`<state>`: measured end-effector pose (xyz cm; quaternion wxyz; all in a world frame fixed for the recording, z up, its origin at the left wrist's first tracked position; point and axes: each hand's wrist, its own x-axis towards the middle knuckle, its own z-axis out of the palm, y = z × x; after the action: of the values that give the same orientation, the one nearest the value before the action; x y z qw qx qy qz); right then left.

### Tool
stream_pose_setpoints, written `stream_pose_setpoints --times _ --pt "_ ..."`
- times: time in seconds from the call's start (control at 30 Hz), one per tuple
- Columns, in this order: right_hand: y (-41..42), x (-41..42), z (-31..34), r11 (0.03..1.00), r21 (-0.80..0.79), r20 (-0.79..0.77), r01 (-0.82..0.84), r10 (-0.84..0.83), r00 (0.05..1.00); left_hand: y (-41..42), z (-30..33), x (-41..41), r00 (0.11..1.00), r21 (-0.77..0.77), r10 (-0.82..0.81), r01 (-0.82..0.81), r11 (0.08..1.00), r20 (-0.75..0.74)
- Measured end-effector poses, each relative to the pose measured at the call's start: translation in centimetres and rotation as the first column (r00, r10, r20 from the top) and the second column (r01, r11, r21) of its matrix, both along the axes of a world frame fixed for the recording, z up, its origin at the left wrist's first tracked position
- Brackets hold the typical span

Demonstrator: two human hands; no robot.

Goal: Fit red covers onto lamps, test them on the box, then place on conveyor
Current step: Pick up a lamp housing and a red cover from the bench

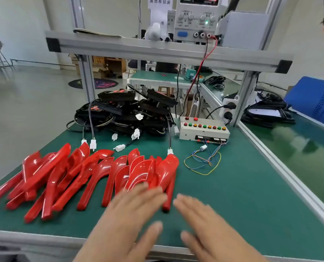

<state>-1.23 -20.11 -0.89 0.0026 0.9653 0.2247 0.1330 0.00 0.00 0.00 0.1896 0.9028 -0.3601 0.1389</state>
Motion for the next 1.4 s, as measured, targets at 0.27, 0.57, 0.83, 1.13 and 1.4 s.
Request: stream_pose_setpoints --times 0.27,0.57,0.83,1.13,1.4 --pt "0.3 9.2 -3.1 0.941 0.131 -0.408 0.312 -0.236 0.882 -4.4 -2.6 8.4 0.923 0.201 0.379 -0.384 0.901 0.068" --pt "-0.4 11.5 -6.4 0.946 0.182 -0.419 0.268 -0.172 0.892 -7.1 -4.4 10.5 0.956 0.378 0.257 -0.291 0.879 0.139" --pt "1.2 12.4 -6.6 0.963 0.226 -0.372 0.145 -0.052 0.927 -5.0 -3.1 10.0 0.957 0.377 0.278 -0.29 0.88 0.088" --pt "-3.9 18.1 -4.9 0.98 0.1 -0.139 0.17 -0.156 0.978 -5.4 -2.3 10.4 0.945 0.41 0.308 -0.324 0.853 0.105" --pt "-8.5 21.8 -6.6 0.978 -0.075 -0.139 0.194 -0.203 0.969 -10.8 -1.6 16.9 0.967 0.261 0.248 -0.226 0.939 -0.056"
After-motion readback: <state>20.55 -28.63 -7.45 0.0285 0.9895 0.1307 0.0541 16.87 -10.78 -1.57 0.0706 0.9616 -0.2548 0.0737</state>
